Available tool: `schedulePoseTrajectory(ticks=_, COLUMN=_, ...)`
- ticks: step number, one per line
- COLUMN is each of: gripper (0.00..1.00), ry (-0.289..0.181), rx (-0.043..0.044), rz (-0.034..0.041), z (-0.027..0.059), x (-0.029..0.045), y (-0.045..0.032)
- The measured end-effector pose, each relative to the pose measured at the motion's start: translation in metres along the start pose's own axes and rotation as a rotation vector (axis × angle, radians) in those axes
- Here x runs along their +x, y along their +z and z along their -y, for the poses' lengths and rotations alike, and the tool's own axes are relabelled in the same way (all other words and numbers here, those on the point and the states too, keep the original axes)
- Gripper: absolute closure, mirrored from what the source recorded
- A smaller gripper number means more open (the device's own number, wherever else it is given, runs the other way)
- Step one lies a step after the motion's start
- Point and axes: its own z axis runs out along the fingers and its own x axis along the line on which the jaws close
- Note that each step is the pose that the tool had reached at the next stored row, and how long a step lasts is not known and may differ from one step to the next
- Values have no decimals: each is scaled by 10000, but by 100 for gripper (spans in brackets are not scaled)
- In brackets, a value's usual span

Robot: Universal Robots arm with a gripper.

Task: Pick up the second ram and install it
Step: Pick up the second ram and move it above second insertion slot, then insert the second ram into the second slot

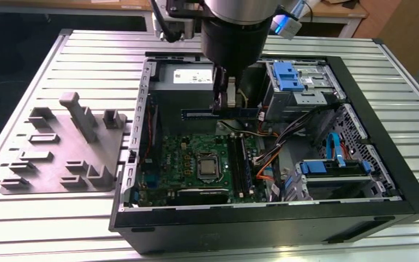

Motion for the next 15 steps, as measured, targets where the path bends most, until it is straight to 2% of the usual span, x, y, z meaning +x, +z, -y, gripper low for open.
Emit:
schedulePoseTrajectory(ticks=10, gripper=88, ry=0, rx=0, rz=1, z=6, x=14, y=181)
schedulePoseTrajectory(ticks=15, gripper=88, ry=0, rx=0, rz=0, z=7, x=16, y=208)
